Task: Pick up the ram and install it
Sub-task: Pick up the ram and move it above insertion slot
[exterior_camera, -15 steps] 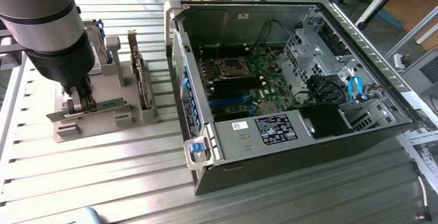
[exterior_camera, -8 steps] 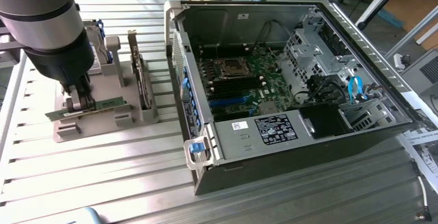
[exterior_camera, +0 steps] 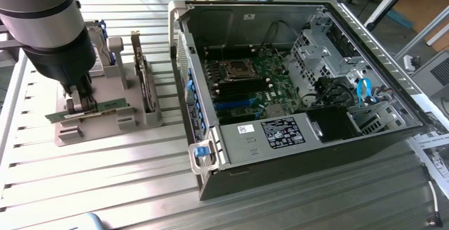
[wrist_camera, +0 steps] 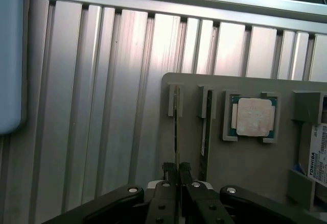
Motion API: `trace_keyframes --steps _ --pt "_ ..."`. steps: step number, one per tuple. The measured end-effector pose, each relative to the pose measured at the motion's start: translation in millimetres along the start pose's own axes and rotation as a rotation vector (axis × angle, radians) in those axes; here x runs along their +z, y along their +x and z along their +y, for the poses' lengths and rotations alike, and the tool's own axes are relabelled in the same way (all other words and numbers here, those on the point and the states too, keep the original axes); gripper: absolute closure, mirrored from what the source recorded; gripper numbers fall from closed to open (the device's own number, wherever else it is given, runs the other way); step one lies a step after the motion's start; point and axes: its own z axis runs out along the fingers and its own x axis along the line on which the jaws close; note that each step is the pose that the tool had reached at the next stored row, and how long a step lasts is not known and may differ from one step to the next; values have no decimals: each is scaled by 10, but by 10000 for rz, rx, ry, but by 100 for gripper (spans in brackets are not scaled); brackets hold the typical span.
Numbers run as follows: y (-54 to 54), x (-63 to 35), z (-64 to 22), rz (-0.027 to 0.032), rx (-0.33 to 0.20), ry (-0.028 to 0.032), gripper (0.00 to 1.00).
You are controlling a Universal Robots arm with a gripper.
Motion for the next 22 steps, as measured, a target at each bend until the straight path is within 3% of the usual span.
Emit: trace_keyframes --steps 22 --pt "-1 -144 0 0 0 -1 86"
